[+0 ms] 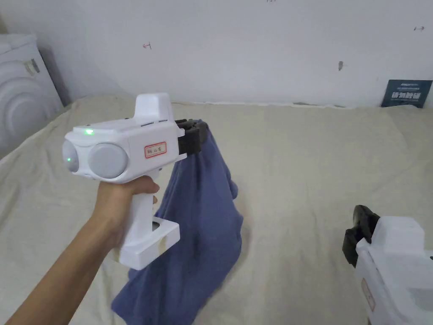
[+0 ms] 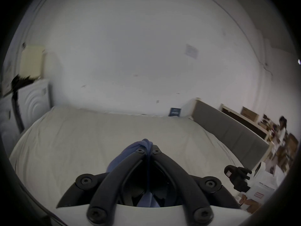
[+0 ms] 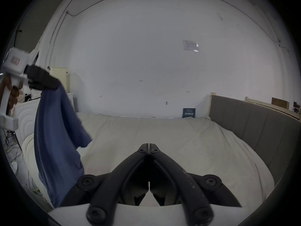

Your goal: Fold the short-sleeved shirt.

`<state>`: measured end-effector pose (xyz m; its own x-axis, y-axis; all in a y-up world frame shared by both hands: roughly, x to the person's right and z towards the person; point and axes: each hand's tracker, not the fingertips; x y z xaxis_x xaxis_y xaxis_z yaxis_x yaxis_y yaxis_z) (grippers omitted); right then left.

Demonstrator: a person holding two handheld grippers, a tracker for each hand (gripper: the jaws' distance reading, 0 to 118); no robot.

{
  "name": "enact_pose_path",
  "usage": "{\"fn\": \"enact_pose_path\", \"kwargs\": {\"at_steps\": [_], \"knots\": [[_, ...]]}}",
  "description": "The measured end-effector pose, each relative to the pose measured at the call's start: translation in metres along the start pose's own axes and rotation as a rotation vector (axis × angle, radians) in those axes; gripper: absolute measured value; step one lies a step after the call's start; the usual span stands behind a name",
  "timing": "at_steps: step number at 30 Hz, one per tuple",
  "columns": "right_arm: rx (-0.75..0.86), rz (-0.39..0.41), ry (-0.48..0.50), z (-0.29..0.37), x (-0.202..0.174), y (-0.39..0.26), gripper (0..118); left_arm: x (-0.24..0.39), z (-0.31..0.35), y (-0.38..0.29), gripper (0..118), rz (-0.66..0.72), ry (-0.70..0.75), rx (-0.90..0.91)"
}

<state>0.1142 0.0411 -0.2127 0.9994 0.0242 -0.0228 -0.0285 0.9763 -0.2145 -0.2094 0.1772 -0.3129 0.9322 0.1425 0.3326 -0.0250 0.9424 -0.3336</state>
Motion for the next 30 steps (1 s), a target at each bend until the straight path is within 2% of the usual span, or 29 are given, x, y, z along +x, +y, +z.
{"fn": "enact_pose_path", "kwargs": {"at_steps": [4,10,14,18,27,28,29,30], "knots": [[0.011,-0.02,-0.071,0.015,0.031,0.0,1,0.052,-0.04,0.0,2,-0.089,-0.074,-0.053],[0.003,-0.013,-0.18,0.035,0.077,-0.007,1,0.112,-0.093,-0.039,2,-0.086,-0.224,-0.125],[-0.015,-0.024,-0.236,0.044,0.097,-0.014,1,0.143,-0.121,-0.08,2,-0.077,-0.308,-0.242],[-0.039,-0.034,-0.264,0.047,0.107,-0.023,1,0.15,-0.146,-0.145,2,-0.064,-0.296,-0.411],[-0.079,-0.042,-0.242,0.038,0.102,-0.037,1,0.134,-0.187,-0.267,3,-0.101,-0.119,-0.729],[-0.078,-0.042,-0.238,0.038,0.098,-0.035,1,0.132,-0.191,-0.277,7,-0.114,-0.111,-0.763],[-0.077,-0.042,-0.233,0.038,0.095,-0.034,1,0.131,-0.192,-0.284,18,-0.125,-0.083,-0.781],[-0.076,-0.04,-0.227,0.037,0.093,-0.033,1,0.13,-0.19,-0.286,40,-0.123,-0.06,-0.763]]}}
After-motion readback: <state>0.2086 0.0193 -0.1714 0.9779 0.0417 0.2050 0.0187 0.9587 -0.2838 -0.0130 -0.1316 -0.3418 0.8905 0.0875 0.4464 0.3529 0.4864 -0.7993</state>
